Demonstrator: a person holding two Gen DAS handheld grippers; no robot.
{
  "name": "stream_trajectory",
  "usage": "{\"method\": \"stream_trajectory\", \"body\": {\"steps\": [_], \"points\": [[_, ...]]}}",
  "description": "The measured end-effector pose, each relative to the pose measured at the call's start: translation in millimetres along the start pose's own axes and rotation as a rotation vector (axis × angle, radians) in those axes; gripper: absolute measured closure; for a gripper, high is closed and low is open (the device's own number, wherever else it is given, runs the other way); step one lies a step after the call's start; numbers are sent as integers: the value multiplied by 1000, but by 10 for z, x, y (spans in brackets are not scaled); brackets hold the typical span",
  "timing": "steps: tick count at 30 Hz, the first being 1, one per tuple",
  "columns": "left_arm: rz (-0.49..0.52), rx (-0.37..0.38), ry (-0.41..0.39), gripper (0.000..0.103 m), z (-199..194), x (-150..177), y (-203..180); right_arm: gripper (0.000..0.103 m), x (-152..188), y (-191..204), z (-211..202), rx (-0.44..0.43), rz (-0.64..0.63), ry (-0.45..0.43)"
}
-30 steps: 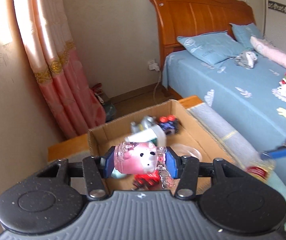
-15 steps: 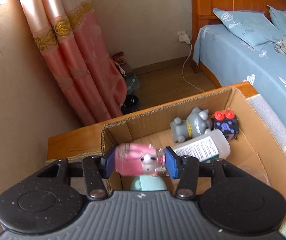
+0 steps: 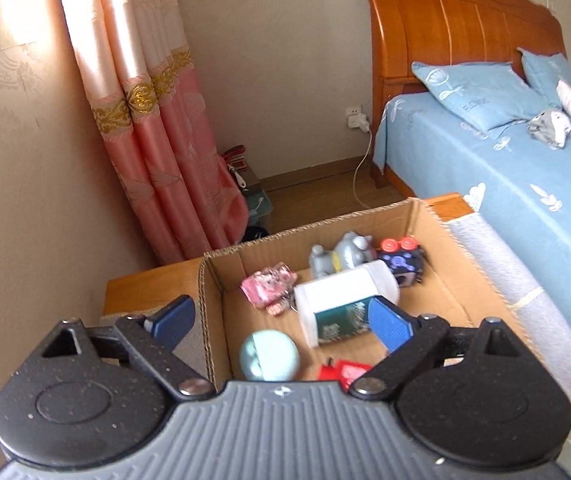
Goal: Organize rigid objects
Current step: 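Drop the pink keychain into the box with the left tool while the right tool carries the jar over, then lower the capsule jar into the box with the right tool and release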
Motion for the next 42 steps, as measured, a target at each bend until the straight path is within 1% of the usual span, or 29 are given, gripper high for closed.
{"method": "stream_trajectory", "body": {"steps": [2, 4, 7, 11, 13, 15, 19, 23, 27, 32, 39, 42], "points": [[-10, 15, -20, 7, -138, 83, -33, 7, -20, -29, 17, -7, -4, 3], [-18, 15, -39, 3, -279, 194, -57, 7, -52, -56, 49, -4, -8, 8], [-23, 4, -61, 3, -461, 387, -104, 7, -102, -103, 108, -1, -8, 16], [-55, -43, -71, 3, -624, 643, -103, 7, -191, -165, 217, -4, -6, 27], [-95, -73, -86, 3, -707, 771, -75, 7, -239, -182, 274, 0, -12, 34], [-103, -78, -84, 3, -757, 878, -78, 7, -280, -196, 330, 3, -22, 39], [-117, -78, -53, 3, -835, 1110, -119, 7, -378, -236, 448, 11, -28, 49], [-154, -71, -36, 3, -872, 1236, -120, 7, -527, -313, 622, 18, -10, 64], [-154, -110, -38, 3, -924, 1299, -91, 7, -679, -379, 826, 29, -6, 86], [-190, -114, -28, 3, -993, 1416, -42, 7, -824, -455, 1181, 12, 46, 137], [-205, -137, -15, 3, -1085, 1548, 4, 7, -862, -452, 1571, 2, 72, 216], [-213, -141, -15, 3, -1117, 1571, 15, 7, -861, -457, 1686, 14, 82, 224]]}}
Point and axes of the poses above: each gripper's, at about its wrist camera, not at the fingertips, and z roughly the way its jaws point, y to its left, x to its underside, the point moved 8 cm from there along z, roughly the way its jaws point, and after that the axes turned 4 degrees about -x, right-handed, at the moved point
